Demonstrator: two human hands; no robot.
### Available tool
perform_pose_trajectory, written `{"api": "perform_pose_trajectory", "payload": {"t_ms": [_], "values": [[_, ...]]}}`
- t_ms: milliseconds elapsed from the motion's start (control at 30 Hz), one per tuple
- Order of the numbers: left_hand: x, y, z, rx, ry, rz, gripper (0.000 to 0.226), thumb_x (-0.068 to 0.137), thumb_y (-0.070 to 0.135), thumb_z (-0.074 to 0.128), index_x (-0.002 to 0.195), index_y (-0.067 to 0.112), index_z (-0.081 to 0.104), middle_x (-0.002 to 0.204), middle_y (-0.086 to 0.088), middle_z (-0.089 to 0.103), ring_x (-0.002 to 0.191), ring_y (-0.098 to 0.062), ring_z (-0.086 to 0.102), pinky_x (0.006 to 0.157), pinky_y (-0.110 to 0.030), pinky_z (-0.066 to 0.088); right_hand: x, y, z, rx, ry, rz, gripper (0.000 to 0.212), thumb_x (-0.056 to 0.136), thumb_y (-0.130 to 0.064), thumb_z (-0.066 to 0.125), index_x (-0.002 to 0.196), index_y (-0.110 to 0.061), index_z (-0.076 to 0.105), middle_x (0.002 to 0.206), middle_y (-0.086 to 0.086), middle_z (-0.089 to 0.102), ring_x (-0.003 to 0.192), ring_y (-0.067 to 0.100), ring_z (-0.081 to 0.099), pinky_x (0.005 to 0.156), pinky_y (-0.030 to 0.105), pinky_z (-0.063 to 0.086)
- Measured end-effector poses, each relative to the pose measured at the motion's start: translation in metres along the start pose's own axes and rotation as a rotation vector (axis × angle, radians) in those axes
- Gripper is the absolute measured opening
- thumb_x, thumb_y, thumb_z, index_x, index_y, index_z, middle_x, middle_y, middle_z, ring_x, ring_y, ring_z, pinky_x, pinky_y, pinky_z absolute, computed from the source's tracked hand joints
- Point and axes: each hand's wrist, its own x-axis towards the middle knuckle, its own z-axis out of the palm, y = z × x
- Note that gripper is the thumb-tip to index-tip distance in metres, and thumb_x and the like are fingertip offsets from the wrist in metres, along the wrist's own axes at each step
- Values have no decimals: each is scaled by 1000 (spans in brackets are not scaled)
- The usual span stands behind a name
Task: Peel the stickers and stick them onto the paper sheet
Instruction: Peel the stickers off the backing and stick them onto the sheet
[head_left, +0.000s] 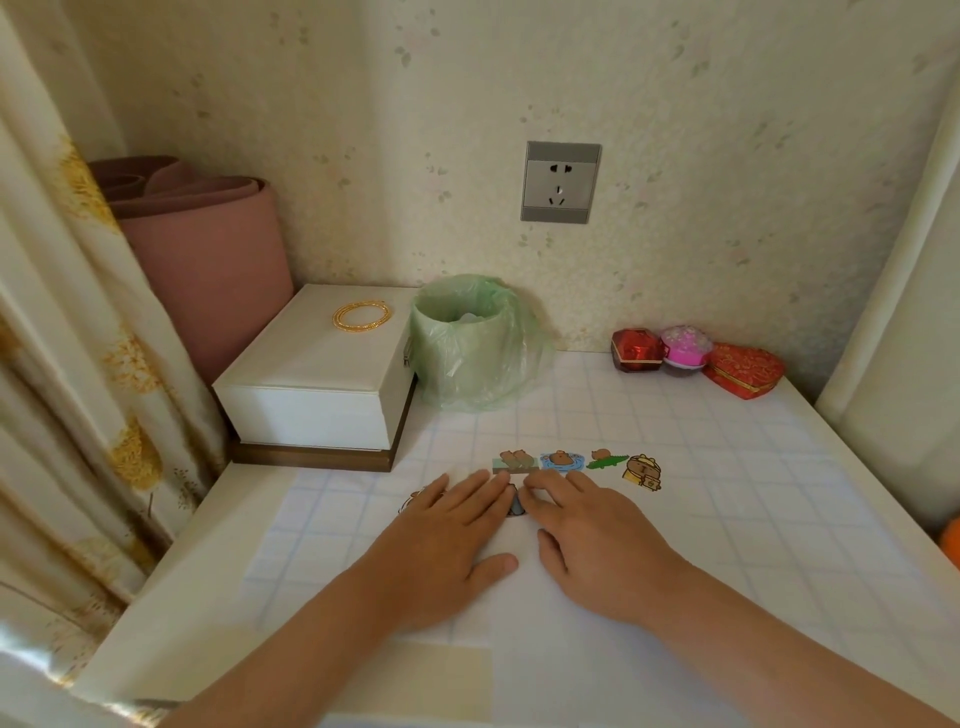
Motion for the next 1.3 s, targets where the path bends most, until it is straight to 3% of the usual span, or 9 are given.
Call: {"api": "perform_pose_trajectory", "payload": {"t_ms": [233,300,433,533,667,867,1000,1167,1300], "values": [[2,4,-2,31,-10,-35,81,87,69,-6,158,30,-2,165,12,-9,151,-7,-11,123,-36,-7,-5,2,2,-30,117,-75,37,91,-31,45,106,-17,75,112,-7,69,75,18,58,51,34,49],[3,3,-2,52,21,-35,80,91,69,-4,158,28,11,165,9,7,153,-11,4,123,-39,0,-6,4,1,-13,133,-107,32,90,-29,47,101,-18,76,110,-10,69,72,17,55,53,34,48],[5,2,4,144,74,-38,68,101,62,15,145,23,49,148,3,50,135,-17,49,111,-42,36,-8,3,-1,12,117,-119,30,92,-30,48,105,-20,73,113,-13,67,75,15,54,57,33,49],[5,0,4,120,109,-3,65,101,59,19,148,23,45,151,3,46,137,-18,46,113,-40,33,-8,0,-1,49,109,-76,37,91,-32,48,121,-19,66,122,-9,63,86,16,57,68,33,51],[7,-4,3,75,70,3,70,99,62,14,159,26,12,165,8,8,152,-14,9,123,-36,2,-8,4,-3,37,81,-101,47,91,-35,47,131,-15,64,135,-7,62,96,17,54,82,33,49],[3,-9,6,174,183,34,60,96,57,31,133,22,63,138,4,60,123,-15,60,101,-35,46,-6,5,-2,58,128,-104,40,91,-31,50,124,-20,70,129,-12,67,87,17,51,81,35,46],[0,-8,3,167,180,12,58,94,57,32,129,25,66,136,7,62,119,-15,63,93,-36,54,-5,7,1,79,169,-117,37,92,-30,52,121,-20,72,124,-13,70,84,19,52,82,36,46],[-4,-8,6,155,177,-29,56,96,55,31,134,26,62,141,8,57,124,-16,60,94,-37,55,-6,8,2,65,224,-184,26,90,-28,58,104,-19,78,112,-12,74,81,17,57,82,37,47],[-3,-8,3,150,174,-20,55,95,56,33,131,27,64,138,9,60,122,-18,61,95,-37,53,-7,2,-1,103,207,-114,20,86,-26,57,94,-21,74,105,-13,72,79,18,55,77,37,47]]}}
